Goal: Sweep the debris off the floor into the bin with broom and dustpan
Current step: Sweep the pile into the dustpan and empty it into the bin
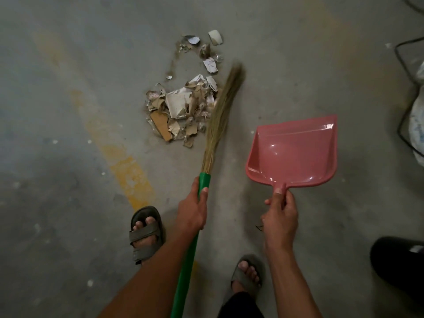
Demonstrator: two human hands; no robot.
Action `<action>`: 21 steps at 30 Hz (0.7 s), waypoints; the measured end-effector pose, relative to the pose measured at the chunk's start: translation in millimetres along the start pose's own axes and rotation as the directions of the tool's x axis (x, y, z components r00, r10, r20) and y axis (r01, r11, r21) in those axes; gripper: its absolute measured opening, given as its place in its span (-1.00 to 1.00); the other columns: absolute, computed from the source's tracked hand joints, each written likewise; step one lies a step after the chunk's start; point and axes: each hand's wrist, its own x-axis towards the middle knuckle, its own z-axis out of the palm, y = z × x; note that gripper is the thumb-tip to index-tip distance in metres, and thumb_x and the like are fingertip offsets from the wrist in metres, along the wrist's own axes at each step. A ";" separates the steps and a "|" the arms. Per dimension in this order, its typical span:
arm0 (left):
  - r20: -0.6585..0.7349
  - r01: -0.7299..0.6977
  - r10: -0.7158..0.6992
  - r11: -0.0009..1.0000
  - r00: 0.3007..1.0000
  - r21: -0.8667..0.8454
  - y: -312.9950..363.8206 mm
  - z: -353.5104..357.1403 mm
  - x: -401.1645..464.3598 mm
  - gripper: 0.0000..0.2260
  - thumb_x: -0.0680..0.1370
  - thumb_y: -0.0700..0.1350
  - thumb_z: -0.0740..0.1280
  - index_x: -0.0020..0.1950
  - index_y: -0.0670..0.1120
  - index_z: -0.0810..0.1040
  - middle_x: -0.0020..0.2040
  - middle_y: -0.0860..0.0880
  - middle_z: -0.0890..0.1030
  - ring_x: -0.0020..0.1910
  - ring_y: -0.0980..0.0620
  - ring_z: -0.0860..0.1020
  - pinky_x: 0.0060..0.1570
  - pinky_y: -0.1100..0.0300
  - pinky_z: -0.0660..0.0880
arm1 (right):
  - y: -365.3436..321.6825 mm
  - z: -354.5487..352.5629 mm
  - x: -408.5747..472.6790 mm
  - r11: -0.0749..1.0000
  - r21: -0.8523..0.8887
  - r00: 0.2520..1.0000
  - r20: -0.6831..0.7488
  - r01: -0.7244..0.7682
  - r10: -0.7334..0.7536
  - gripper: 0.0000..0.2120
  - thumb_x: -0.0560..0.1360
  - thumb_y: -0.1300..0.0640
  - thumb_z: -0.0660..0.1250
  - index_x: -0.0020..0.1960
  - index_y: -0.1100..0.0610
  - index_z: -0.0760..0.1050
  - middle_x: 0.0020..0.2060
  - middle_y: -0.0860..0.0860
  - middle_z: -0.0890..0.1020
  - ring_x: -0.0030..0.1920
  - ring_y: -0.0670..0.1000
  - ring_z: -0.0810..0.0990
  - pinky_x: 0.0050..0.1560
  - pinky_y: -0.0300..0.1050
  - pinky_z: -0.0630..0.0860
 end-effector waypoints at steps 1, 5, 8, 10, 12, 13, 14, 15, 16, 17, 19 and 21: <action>-0.010 -0.014 0.014 1.000 1.000 -0.009 -0.5 -3.5 -3.9 -0.47 0.71 0.31 0.06 0.67 0.34 0.03 -0.12 -0.16 0.65 -0.33 -0.08 0.66 -0.23 -0.10 0.70 | 0.3 0.3 -2.1 1.000 -0.004 1.000 0.003 -0.003 0.003 -0.64 0.63 -0.42 0.14 0.12 -0.26 0.60 -0.24 -0.11 0.66 -0.31 0.04 0.58 -0.19 0.11 0.58; -0.030 -0.045 0.043 0.995 0.999 -0.087 1.1 -10.8 -17.1 -0.49 0.73 0.25 0.09 0.68 0.32 0.07 -0.21 -0.14 0.64 -0.40 -0.04 0.62 -0.40 0.08 0.62 | 1.2 4.3 -6.6 1.000 -0.011 1.000 0.005 -0.026 0.026 -0.58 0.62 -0.44 0.14 0.13 -0.21 0.61 -0.25 -0.13 0.66 -0.26 0.06 0.60 -0.13 0.16 0.61; -0.015 -0.057 0.056 0.991 0.998 -0.121 11.2 -13.1 -16.9 -0.50 0.73 0.24 0.10 0.68 0.32 0.08 -0.24 -0.15 0.64 -0.45 0.00 0.59 -0.51 0.20 0.52 | -2.1 12.3 -9.8 1.000 0.000 0.999 0.022 -0.031 0.031 -0.60 0.63 -0.43 0.15 0.10 -0.20 0.61 -0.25 -0.10 0.65 -0.27 0.04 0.58 -0.14 0.17 0.61; 0.002 -0.070 0.071 0.989 0.997 -0.134 23.6 -15.2 -8.5 -0.50 0.73 0.23 0.09 0.68 0.32 0.07 -0.23 -0.13 0.63 -0.43 0.02 0.59 -0.50 0.23 0.51 | -8.1 20.5 -10.3 0.999 0.012 0.998 0.037 -0.045 0.044 -0.69 0.65 -0.39 0.16 0.04 -0.29 0.61 -0.25 -0.11 0.64 -0.27 0.02 0.57 -0.19 0.12 0.58; 0.001 -0.081 0.082 0.985 0.997 -0.149 39.6 -20.0 5.4 -0.49 0.74 0.23 0.10 0.68 0.30 0.07 -0.21 -0.13 0.63 -0.42 0.02 0.59 -0.49 0.23 0.51 | -16.5 29.6 -7.7 0.999 0.013 0.997 0.058 -0.044 0.043 -0.69 0.65 -0.39 0.17 0.02 -0.28 0.61 -0.26 -0.12 0.64 -0.28 0.02 0.57 -0.22 0.05 0.53; -0.004 -0.090 0.091 0.984 0.996 -0.150 49.1 -24.2 14.9 -0.49 0.74 0.23 0.10 0.68 0.30 0.07 -0.20 -0.13 0.63 -0.40 0.01 0.60 -0.49 0.23 0.51 | -20.4 34.2 -5.5 0.999 0.005 0.997 0.068 -0.038 0.038 -0.65 0.65 -0.39 0.17 0.02 -0.21 0.61 -0.27 -0.13 0.64 -0.29 0.02 0.57 -0.24 0.03 0.51; -0.009 -0.098 0.098 0.984 0.995 -0.150 59.5 -30.0 25.6 -0.49 0.74 0.23 0.10 0.68 0.30 0.06 -0.18 -0.14 0.63 -0.39 -0.01 0.60 -0.49 0.22 0.51 | -23.9 39.1 -2.6 1.000 -0.006 0.997 0.077 -0.028 0.028 -0.62 0.66 -0.38 0.17 0.02 -0.16 0.61 -0.27 -0.14 0.64 -0.30 0.02 0.56 -0.26 0.02 0.50; -0.011 -0.105 0.105 0.983 0.994 -0.153 70.5 -36.5 38.3 -0.49 0.73 0.22 0.10 0.68 0.30 0.06 -0.17 -0.15 0.63 -0.38 -0.02 0.61 -0.49 0.21 0.52 | -27.6 44.0 0.5 1.000 -0.010 0.996 0.083 -0.023 0.024 -0.60 0.66 -0.37 0.17 0.03 -0.12 0.61 -0.27 -0.15 0.64 -0.31 0.02 0.56 -0.27 0.01 0.50; -0.011 -0.114 0.114 0.982 0.993 -0.148 81.5 -43.4 53.0 -0.49 0.74 0.22 0.11 0.68 0.30 0.07 -0.17 -0.16 0.63 -0.38 -0.03 0.61 -0.49 0.20 0.52 | -32.0 48.9 3.5 1.000 -0.009 0.996 0.088 -0.020 0.021 -0.59 0.67 -0.36 0.17 0.05 -0.09 0.62 -0.27 -0.16 0.64 -0.33 0.00 0.56 -0.29 0.00 0.50; -0.011 -0.123 0.123 0.982 0.992 -0.140 93.3 -50.2 68.4 -0.49 0.74 0.20 0.11 0.68 0.30 0.07 -0.17 -0.17 0.63 -0.38 -0.04 0.61 -0.48 0.20 0.52 | -36.5 53.8 6.2 1.000 -0.008 0.996 0.091 -0.020 0.021 -0.58 0.68 -0.35 0.18 0.07 -0.06 0.62 -0.28 -0.15 0.63 -0.35 -0.02 0.54 -0.33 -0.02 0.50; -0.013 -0.156 0.156 0.982 0.988 -0.105 117.0 -63.8 98.6 -0.49 0.74 0.18 0.11 0.69 0.26 0.07 -0.16 -0.17 0.62 -0.36 -0.06 0.61 -0.47 0.17 0.54 | -43.1 63.3 11.6 1.000 0.004 0.995 0.096 -0.025 0.024 -0.60 0.69 -0.30 0.19 0.07 -0.01 0.61 -0.28 -0.12 0.61 -0.42 -0.08 0.50 -0.41 -0.08 0.47; -0.036 -0.217 0.216 0.976 0.976 -0.029 139.2 -79.1 132.0 -0.50 0.75 0.16 0.11 0.69 0.18 0.10 -0.12 -0.16 0.63 -0.35 -0.06 0.63 -0.46 0.15 0.56 | -48.8 72.7 16.0 0.999 0.026 0.993 0.112 -0.032 0.029 -0.63 0.70 -0.25 0.21 0.04 0.00 0.61 -0.26 -0.09 0.60 -0.47 -0.11 0.45 -0.48 -0.13 0.44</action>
